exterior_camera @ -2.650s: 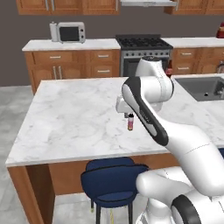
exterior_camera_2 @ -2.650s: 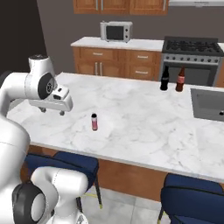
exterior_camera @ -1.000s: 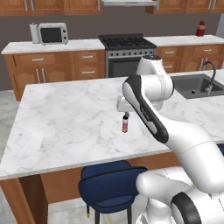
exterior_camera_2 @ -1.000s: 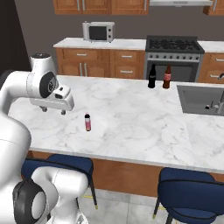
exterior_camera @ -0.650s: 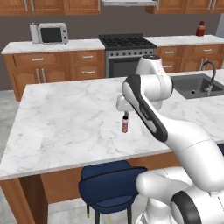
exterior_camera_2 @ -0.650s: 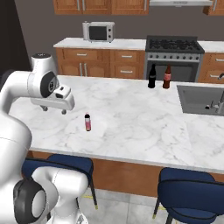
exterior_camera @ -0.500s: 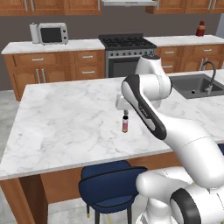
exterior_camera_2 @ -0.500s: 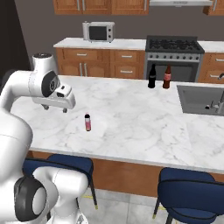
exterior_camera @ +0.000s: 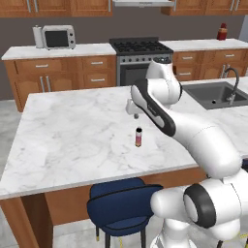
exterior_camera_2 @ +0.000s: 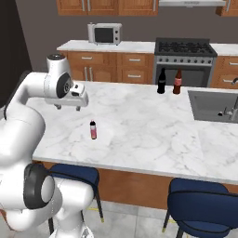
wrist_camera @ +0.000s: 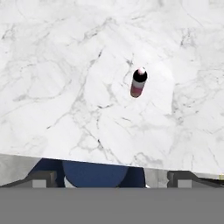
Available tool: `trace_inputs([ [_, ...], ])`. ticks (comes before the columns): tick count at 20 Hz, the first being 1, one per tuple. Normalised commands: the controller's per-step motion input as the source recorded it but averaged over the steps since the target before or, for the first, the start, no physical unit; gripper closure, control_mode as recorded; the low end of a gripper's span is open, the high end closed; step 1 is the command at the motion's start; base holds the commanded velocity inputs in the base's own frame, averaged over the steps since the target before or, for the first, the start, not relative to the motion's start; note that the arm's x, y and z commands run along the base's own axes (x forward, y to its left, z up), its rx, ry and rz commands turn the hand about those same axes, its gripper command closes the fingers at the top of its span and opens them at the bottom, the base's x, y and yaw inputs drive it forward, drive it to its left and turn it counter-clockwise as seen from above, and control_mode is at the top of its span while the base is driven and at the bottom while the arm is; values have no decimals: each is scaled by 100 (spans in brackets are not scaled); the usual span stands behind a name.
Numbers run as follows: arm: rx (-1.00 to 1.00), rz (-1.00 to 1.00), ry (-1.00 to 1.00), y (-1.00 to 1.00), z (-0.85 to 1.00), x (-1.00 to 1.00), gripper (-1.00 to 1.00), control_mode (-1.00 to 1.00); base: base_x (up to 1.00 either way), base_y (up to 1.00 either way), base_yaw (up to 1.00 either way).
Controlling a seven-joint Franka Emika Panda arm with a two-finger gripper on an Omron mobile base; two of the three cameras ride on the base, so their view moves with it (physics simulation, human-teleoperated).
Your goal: Place the large bottle from the dining counter next to the other large bottle outside the sink, and place the small bottle from the dining counter next to the other small bottle inside the sink.
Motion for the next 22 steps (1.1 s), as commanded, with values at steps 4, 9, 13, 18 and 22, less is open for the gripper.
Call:
trace_inputs([
  [4,-4,7,11,-64,-14,58,-100,-100,0,0,0],
  [9,0,1,2,-34,-10,9,-100,-100,0,0,0],
  [13,0,0,2,-3,-5,16,-100,-100,0,0,0],
  [18,-4,0,2,11,-5,23,-100,-100,0,0,0],
  [22,-6,-1,4,10,-19,17,-100,-100,0,0,0],
])
